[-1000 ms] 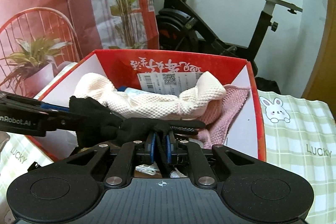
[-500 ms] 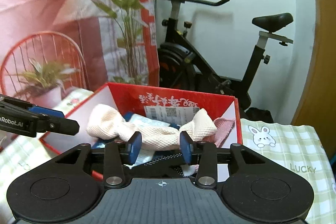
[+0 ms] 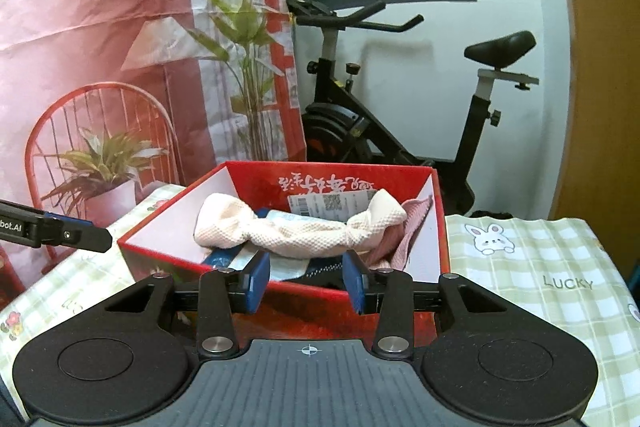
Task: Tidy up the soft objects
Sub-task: 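Raise both open grippers away from the red box, then move both grippers down to the black eye mask and close on it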
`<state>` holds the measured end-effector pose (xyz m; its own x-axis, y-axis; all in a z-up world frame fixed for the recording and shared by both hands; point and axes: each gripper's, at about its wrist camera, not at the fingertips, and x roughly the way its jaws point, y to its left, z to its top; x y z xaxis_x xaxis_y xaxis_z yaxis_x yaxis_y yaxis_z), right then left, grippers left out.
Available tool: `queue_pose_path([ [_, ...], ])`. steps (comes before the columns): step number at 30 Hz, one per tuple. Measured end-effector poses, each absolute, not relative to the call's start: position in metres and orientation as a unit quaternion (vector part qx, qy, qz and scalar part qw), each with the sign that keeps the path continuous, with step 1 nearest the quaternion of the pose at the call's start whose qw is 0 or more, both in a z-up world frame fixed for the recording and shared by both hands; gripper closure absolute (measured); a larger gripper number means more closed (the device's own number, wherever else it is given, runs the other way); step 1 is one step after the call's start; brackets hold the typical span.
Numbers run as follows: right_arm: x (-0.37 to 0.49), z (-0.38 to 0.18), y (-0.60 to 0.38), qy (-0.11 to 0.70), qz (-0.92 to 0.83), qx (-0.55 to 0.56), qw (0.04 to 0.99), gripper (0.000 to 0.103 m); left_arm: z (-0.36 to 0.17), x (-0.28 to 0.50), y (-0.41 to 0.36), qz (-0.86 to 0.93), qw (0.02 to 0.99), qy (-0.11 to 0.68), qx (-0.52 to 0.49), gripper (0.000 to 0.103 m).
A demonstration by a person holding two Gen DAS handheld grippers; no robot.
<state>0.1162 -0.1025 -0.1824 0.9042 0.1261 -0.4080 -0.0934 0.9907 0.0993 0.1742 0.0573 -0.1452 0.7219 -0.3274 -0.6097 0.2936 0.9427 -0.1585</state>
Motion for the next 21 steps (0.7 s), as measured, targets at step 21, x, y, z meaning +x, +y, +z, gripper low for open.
queue_pose_path([
  [21,0.105,-0.264,-0.092,0.294,0.052,0.079,0.951,0.065,-0.222,0.188,0.052,-0.133,0.9,0.41,-0.069,0.047],
])
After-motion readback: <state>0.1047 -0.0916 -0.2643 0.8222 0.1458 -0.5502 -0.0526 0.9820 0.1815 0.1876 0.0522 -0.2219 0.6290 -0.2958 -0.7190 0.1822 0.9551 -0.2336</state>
